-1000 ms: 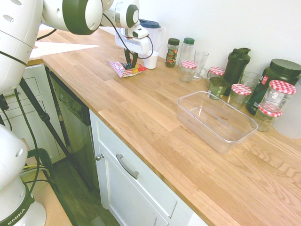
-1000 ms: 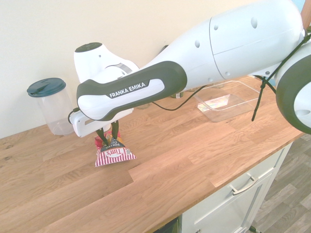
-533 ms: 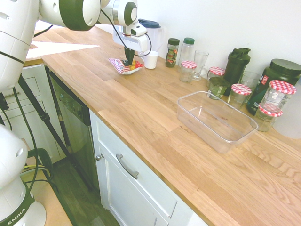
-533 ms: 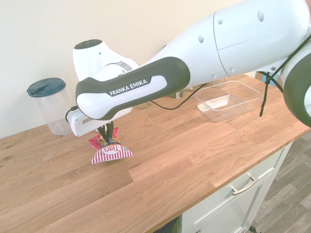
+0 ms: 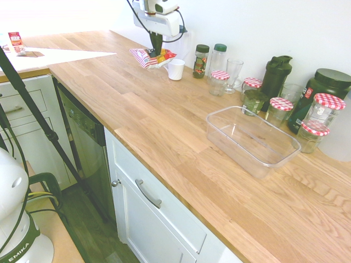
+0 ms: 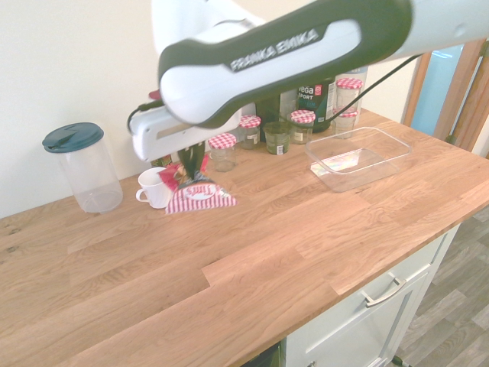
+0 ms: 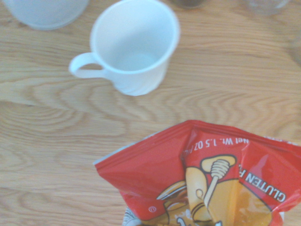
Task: Put the chip bag into the container
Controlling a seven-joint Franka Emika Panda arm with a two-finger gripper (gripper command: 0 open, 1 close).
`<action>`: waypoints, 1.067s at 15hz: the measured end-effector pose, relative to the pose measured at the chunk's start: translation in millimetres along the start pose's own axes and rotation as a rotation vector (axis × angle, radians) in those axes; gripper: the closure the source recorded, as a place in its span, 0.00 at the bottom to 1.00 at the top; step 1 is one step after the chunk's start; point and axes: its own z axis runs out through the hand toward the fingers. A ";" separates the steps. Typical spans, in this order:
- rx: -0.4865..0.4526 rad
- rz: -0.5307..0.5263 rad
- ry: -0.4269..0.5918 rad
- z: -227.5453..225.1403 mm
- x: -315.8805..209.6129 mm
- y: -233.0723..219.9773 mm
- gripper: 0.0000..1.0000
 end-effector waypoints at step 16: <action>0.088 0.188 -0.032 -55.9 194.2 334.4 1.00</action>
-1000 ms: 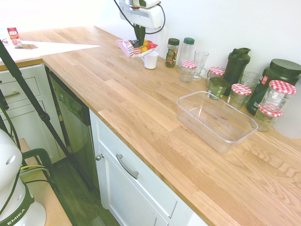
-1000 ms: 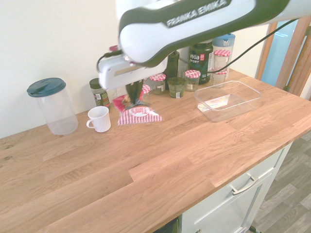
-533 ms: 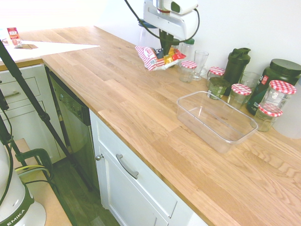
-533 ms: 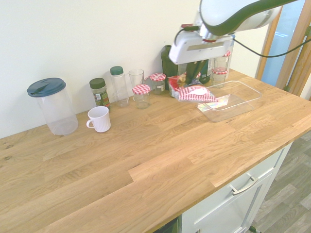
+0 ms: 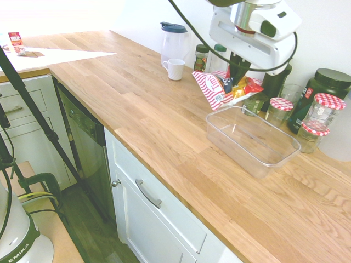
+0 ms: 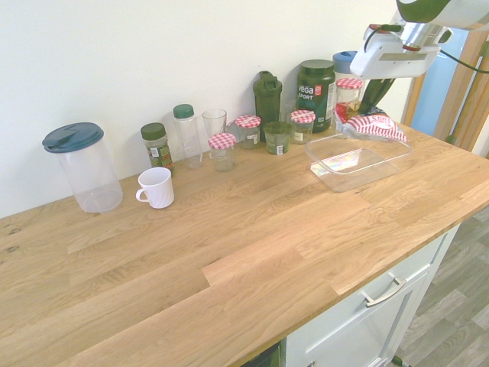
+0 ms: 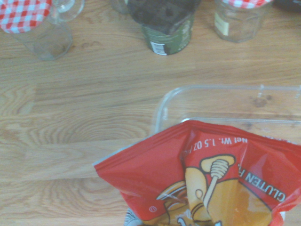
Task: Put the chip bag into the container
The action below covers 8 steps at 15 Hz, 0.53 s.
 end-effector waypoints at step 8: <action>-0.056 0.030 -0.044 58.7 60.5 22.2 1.00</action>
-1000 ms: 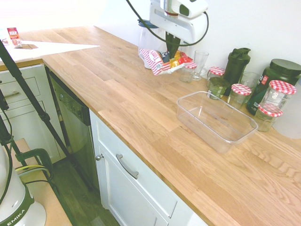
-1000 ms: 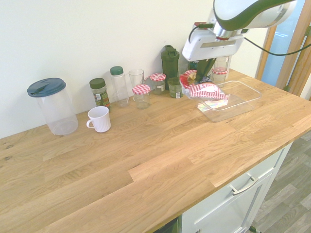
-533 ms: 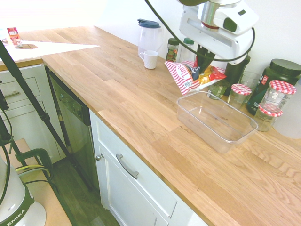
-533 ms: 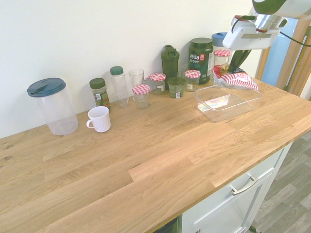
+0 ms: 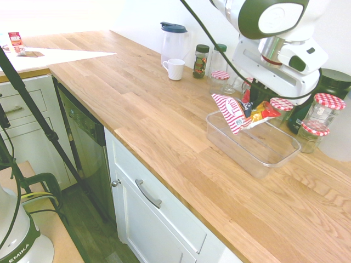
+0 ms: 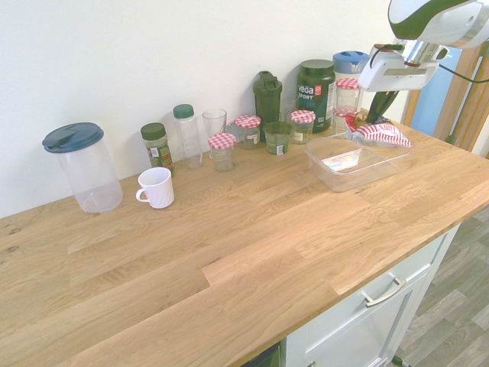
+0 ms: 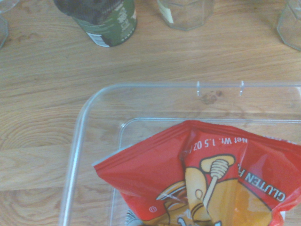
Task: Put the chip bag into the container
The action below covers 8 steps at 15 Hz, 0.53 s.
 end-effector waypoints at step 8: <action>-0.046 0.009 -0.016 51.8 20.5 -2.8 1.00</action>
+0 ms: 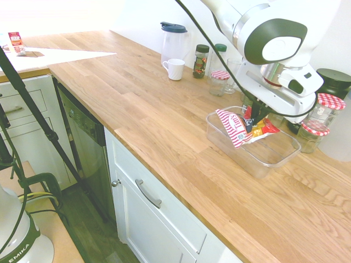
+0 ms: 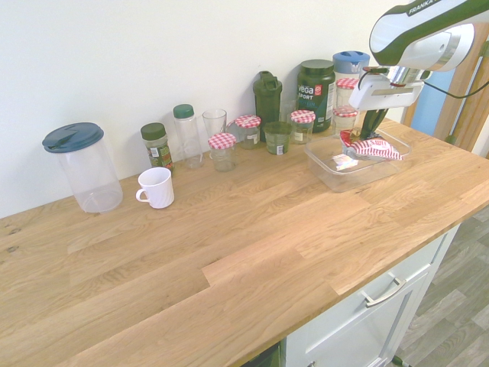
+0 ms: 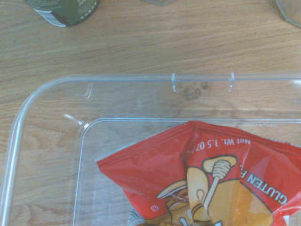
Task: Put the chip bag into the container
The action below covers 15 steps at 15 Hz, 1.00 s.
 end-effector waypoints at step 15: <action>-0.041 0.012 -0.024 36.8 13.3 -3.4 0.00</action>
